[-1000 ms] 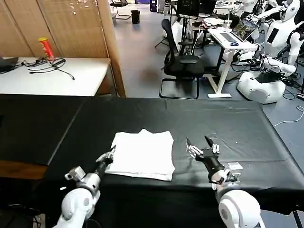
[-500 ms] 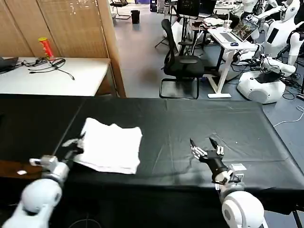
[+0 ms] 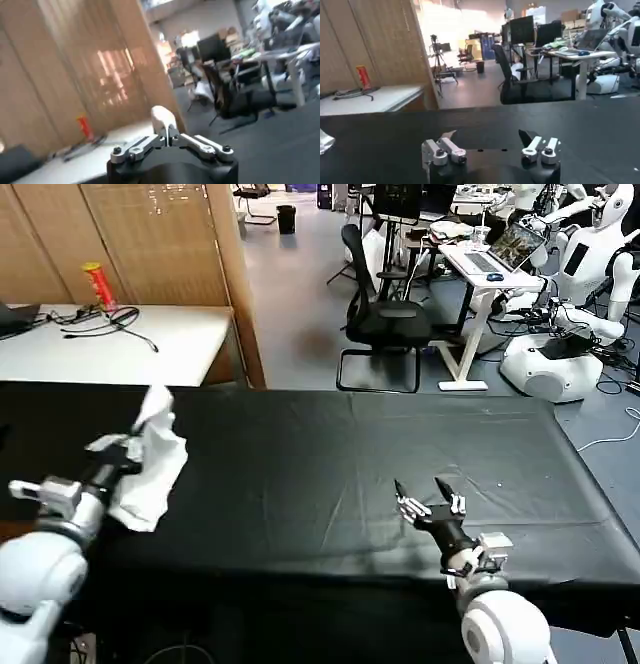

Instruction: Fold and organize the clothes.

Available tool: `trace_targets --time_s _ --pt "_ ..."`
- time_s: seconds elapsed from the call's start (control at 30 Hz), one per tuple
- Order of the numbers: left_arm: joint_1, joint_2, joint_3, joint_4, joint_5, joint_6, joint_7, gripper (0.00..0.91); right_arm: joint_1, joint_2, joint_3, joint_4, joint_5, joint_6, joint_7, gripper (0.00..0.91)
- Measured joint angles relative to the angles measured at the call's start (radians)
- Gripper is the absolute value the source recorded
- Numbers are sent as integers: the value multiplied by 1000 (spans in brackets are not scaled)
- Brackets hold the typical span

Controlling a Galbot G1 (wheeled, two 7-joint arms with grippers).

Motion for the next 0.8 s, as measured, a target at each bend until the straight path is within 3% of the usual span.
trace_targets --time_s 0.1,0.13,0.4,0.57,0.8 --pt "-16 -66 111 -11 -31 11 -7 0 -3 -2 12 1 25 -3 0 878" --pt "-22 -91 153 -10 -21 11 0 878 -3 -3 13 1 39 -7 1 878" --pt "-32 -237 372 49 91 -23 94 878 20 -31 -19 -18 183 -69 8 878" --pt "-23 -242 393 32 104 -52 156 878 49 -41 -75 -54 284 -123 26 878" --pt "-30 -229 368 17 136 -123 150 878 113 -15 -220 -134 323 -159 49 878"
